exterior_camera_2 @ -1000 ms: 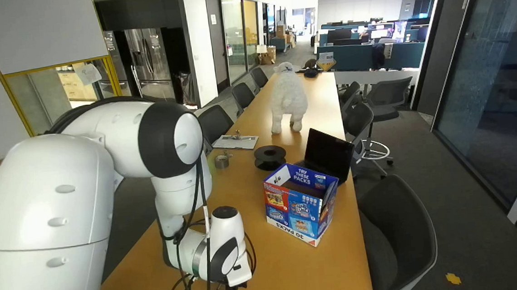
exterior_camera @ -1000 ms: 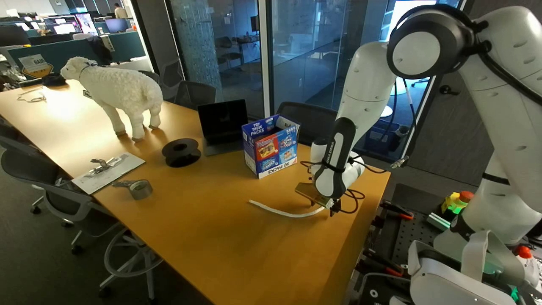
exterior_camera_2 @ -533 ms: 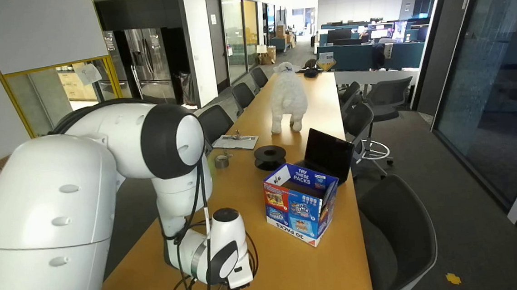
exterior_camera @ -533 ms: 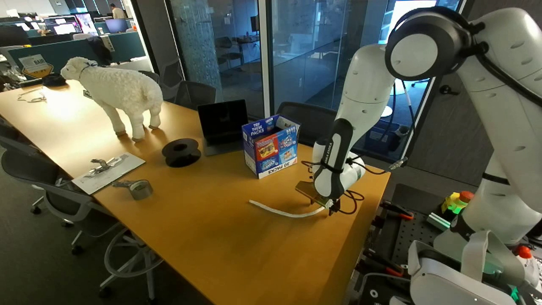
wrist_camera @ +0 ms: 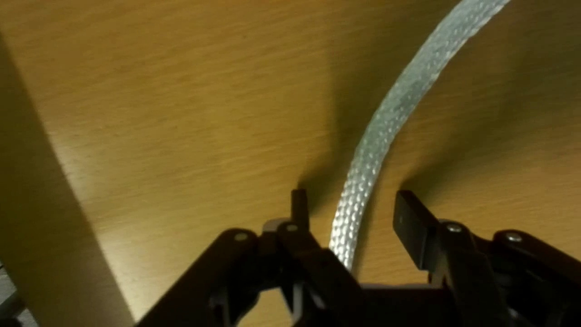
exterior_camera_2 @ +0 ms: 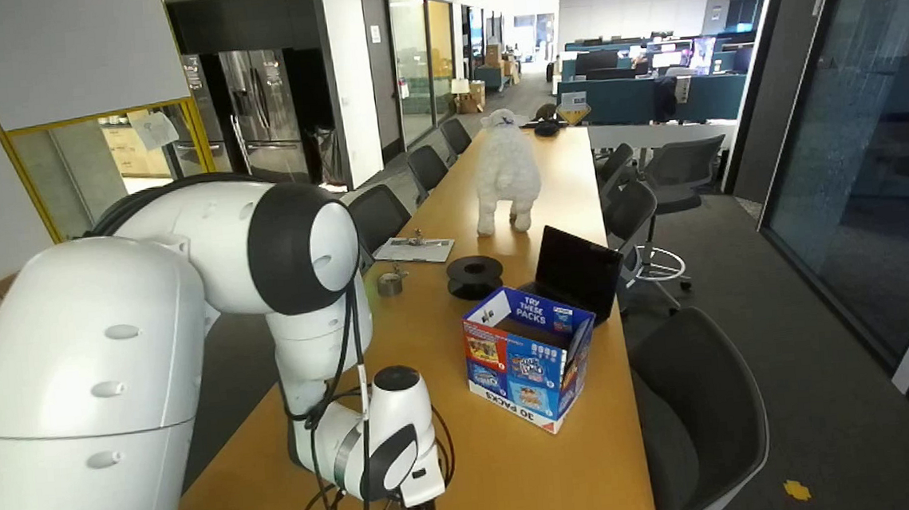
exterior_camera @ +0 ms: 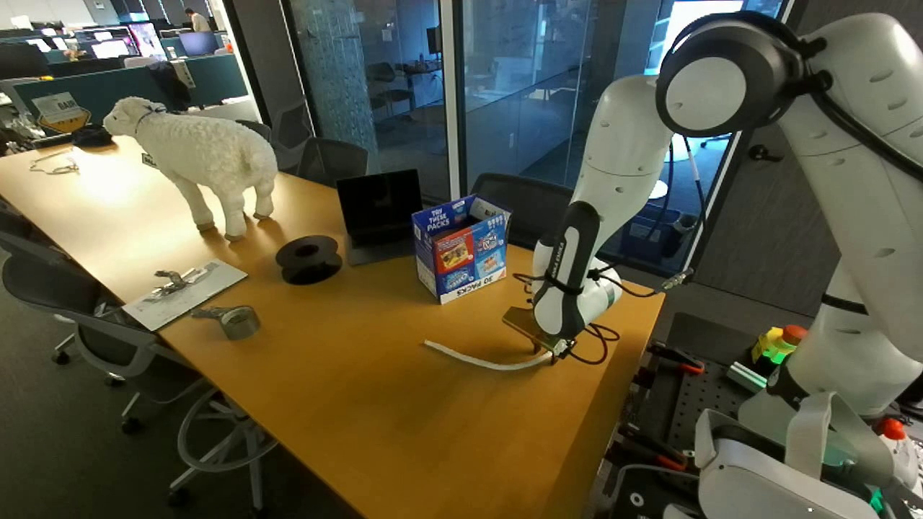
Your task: Put the ropes in the box one at a time
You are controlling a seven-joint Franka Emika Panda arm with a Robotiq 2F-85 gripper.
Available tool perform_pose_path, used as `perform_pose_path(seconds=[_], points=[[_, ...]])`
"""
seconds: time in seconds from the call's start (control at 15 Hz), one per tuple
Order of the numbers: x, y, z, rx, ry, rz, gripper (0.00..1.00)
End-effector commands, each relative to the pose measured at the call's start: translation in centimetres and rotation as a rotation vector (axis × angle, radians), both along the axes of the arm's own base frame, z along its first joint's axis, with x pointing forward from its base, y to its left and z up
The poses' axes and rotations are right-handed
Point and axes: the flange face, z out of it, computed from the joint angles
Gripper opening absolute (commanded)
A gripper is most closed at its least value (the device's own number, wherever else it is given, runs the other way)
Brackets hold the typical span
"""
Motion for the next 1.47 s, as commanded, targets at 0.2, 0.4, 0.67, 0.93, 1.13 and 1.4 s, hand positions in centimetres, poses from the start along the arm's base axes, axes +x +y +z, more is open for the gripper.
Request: perform_pose_path(seconds=[0.2, 0.4, 0.67, 0.93, 1.13, 1.4], points=[[-0.2, 0.0, 0.6, -0.008, -0.026, 0.014, 0.07], [0.6, 0.1, 2.0, -0.02, -0.03, 0.009, 0.1], [2.8, -0.3, 8.2, -0.13, -0.091, 0.036, 0.08], [7.2, -0.6, 14.3, -0.292, -0.18, 0.101, 0.08], [9.9, -0.7, 20.8, -0.379, -0.24, 0.081, 0.08], [13.2, -1.1, 30.1, -0.437, -0.311, 0.005, 0.08]])
